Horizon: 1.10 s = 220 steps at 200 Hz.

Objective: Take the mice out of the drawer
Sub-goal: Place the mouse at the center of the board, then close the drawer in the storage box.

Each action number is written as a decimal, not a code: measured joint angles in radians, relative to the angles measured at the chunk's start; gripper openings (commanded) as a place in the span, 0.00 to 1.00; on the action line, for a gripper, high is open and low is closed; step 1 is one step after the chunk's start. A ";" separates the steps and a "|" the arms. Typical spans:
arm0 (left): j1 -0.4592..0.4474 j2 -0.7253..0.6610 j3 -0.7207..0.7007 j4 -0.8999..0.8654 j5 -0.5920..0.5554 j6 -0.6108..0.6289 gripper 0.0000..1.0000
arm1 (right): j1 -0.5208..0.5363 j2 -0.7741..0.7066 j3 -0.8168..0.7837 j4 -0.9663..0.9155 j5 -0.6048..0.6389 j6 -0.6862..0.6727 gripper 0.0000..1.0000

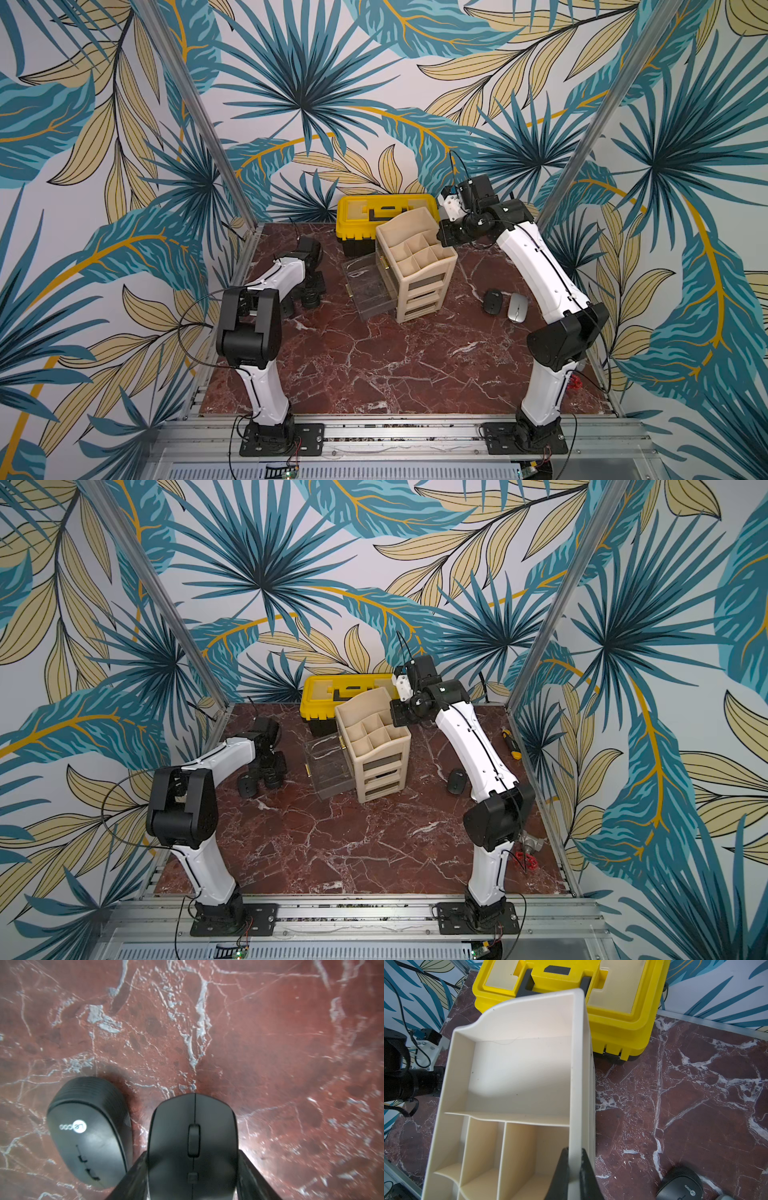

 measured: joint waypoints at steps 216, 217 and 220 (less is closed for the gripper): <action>-0.048 -0.370 -0.227 0.146 0.351 -0.010 0.72 | 0.000 0.000 0.000 0.000 0.000 0.000 0.00; -0.048 -0.370 -0.227 0.146 0.353 -0.010 0.73 | 0.000 0.000 0.000 0.000 0.000 0.000 0.00; -0.050 -0.369 -0.230 0.149 0.364 -0.014 0.73 | 0.000 0.000 0.000 0.000 0.000 0.000 0.00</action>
